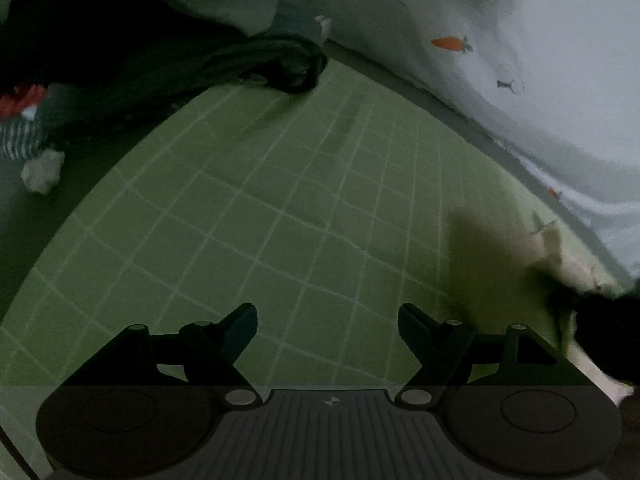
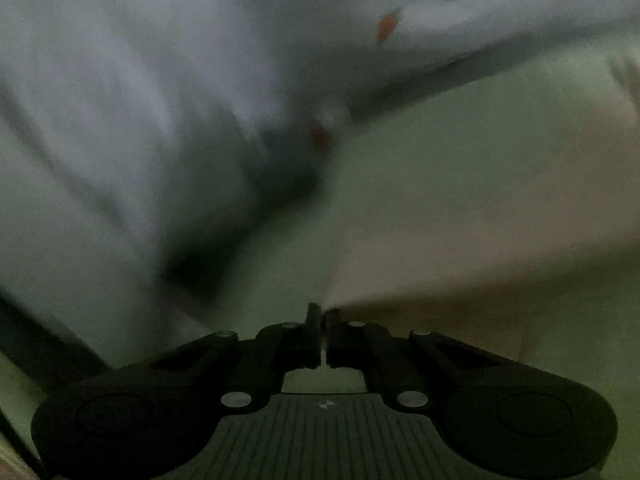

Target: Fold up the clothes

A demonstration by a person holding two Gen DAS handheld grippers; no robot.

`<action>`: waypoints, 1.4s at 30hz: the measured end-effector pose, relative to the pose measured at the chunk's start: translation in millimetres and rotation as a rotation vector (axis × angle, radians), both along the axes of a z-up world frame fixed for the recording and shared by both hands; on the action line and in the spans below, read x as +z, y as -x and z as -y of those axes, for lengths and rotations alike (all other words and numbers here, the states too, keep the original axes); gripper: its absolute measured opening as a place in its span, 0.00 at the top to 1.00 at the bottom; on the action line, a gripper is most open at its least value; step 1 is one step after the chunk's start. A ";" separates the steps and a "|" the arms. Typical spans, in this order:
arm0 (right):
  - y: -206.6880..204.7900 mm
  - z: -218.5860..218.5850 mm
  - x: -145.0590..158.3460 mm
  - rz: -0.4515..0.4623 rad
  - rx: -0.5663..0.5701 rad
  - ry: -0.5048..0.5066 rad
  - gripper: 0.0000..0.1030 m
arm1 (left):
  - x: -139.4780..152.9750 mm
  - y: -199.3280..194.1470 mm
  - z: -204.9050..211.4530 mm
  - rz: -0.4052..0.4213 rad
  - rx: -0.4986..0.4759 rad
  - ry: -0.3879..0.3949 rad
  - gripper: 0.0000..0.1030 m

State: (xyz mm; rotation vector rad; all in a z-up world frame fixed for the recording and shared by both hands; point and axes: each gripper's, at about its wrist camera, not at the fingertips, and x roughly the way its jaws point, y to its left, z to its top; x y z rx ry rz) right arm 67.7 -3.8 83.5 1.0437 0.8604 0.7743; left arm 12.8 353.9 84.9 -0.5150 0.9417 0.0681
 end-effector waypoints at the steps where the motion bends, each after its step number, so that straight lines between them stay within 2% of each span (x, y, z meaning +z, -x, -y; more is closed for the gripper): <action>1: -1.3 15.4 -8.6 -0.056 -0.062 -0.113 0.97 | -0.8 -2.4 -3.4 0.002 0.003 0.007 0.22; 3: 0.8 42.3 -28.4 -0.165 -0.199 -0.104 0.97 | -4.4 -6.9 -1.6 -0.010 -0.007 0.010 0.21; 4: 1.1 48.9 -35.1 -0.202 -0.228 -0.012 0.96 | -6.3 -9.1 -0.5 -0.016 -0.012 0.012 0.21; 5: 2.2 58.3 -45.8 -0.259 -0.273 0.129 0.93 | -8.2 -11.3 0.6 -0.022 -0.017 0.013 0.21; 6: 4.4 65.2 -52.7 -0.294 -0.302 0.208 0.93 | -9.1 -13.2 4.4 -0.024 -0.036 0.006 0.21; 7: 7.5 70.2 -56.7 -0.313 -0.321 0.240 0.93 | -9.8 -14.9 8.4 -0.025 -0.056 -0.003 0.21; 10: 16.1 70.6 -50.9 -0.274 -0.300 0.300 0.83 | -13.1 -22.2 23.9 -0.036 -0.118 0.010 0.21; 12: 17.0 57.5 -39.7 -0.205 -0.238 0.426 0.82 | -15.7 -30.1 32.7 -0.042 -0.147 0.057 0.21; 14: 18.4 42.4 -36.4 -0.175 -0.195 0.516 0.82 | -17.1 -36.3 37.5 -0.042 -0.162 0.089 0.19; 16: 20.8 38.2 -37.2 -0.172 -0.185 0.528 0.83 | -21.9 -56.1 54.2 -0.026 -0.220 0.134 0.19; 17: 21.8 37.3 -38.2 -0.171 -0.188 0.527 0.83 | -22.9 -60.3 59.0 -0.018 -0.228 0.129 0.16; 18: 22.4 38.1 -38.2 -0.172 -0.189 0.525 0.83 | -23.7 -63.8 63.2 -0.010 -0.234 0.121 0.09; 22: 27.2 44.0 -32.1 -0.167 -0.180 0.530 0.83 | -27.5 -86.7 85.7 0.040 -0.268 0.136 0.08; 25: 18.8 44.4 -31.1 -0.149 -0.171 0.546 0.83 | -28.7 -102.8 109.3 0.090 -0.320 0.050 0.09; 26: 14.4 43.9 -31.2 -0.145 -0.166 0.549 0.83 | -29.7 -107.4 119.0 0.113 -0.340 0.003 0.13; 28: 11.2 44.3 -30.2 -0.149 -0.159 0.547 0.83 | -29.2 -113.2 130.6 0.109 -0.356 -0.055 0.69; 29: 9.9 44.5 -29.7 -0.154 -0.157 0.544 0.82 | -28.4 -115.2 134.9 0.093 -0.360 -0.075 0.78; 30: 8.5 44.3 -29.1 -0.159 -0.154 0.541 0.78 | -24.7 -111.7 134.3 0.092 -0.353 -0.057 0.87; 32: 8.5 45.7 -23.8 -0.166 -0.140 0.535 0.66 | -11.1 -99.5 133.0 0.116 -0.324 -0.091 0.88; 34: 15.4 51.0 -10.7 -0.147 -0.140 0.546 0.46 | 7.1 -81.8 120.1 0.144 -0.294 -0.152 0.89; 37: 30.4 64.3 6.0 -0.108 -0.168 0.553 0.40 | 32.7 -65.4 81.2 0.164 -0.184 -0.177 0.89; 40: 51.6 92.3 16.7 -0.115 -0.237 0.489 0.37 | 47.8 -58.0 43.5 0.173 -0.085 -0.199 0.89; 42: 61.7 108.0 17.8 -0.137 -0.280 0.466 0.35 | 48.2 -57.6 18.9 0.128 -0.036 -0.176 0.87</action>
